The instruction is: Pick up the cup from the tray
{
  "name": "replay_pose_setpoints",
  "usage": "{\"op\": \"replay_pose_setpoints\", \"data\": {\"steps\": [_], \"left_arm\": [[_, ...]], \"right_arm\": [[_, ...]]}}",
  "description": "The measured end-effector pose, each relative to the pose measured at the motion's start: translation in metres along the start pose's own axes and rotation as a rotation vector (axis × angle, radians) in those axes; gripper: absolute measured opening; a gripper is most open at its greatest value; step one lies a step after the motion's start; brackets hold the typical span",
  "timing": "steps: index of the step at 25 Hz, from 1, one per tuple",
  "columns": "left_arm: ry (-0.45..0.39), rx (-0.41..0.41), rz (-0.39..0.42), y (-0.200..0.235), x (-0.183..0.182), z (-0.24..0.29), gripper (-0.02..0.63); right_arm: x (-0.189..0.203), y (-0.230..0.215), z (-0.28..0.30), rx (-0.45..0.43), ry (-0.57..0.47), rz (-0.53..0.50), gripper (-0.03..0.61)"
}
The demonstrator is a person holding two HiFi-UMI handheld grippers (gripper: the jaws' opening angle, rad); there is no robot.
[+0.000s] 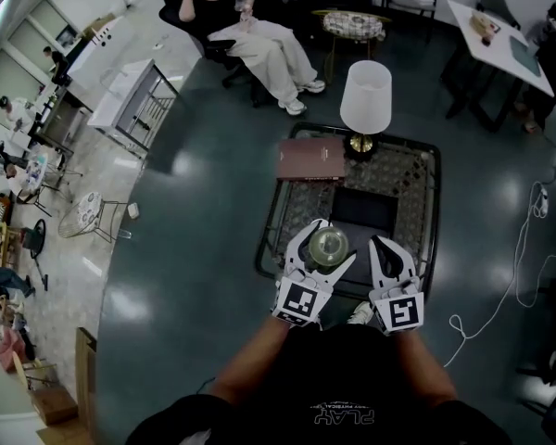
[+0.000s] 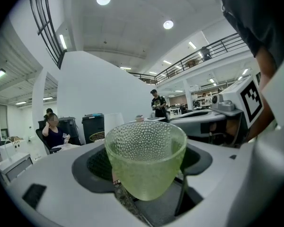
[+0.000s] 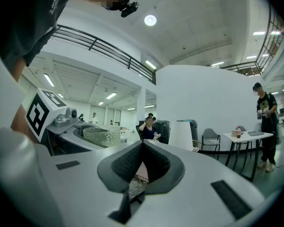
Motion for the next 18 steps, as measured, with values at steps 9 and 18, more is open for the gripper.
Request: {"op": "replay_pose_setpoints", "data": {"steps": [9,18], "left_arm": [[0.005,0.001,0.025,-0.0025,-0.0019,0.0002,0.393],[0.018,0.007,0.042,-0.0056,0.002,0.0016,0.393]], "right_arm": [[0.0008,-0.0045,0.0034,0.006,-0.021,0.001,0.011],[0.0045,-0.0058,0.0035,0.01,0.001,-0.005,0.011]]}}
Point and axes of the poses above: the fingertips, and each gripper's own axes: z forward along the fingers, y to its left, x out of its underside, the point moved 5 cm from there along -z, backward along the fingers, and after that the axes turned 3 degrees about -x, right-handed, at the moved point
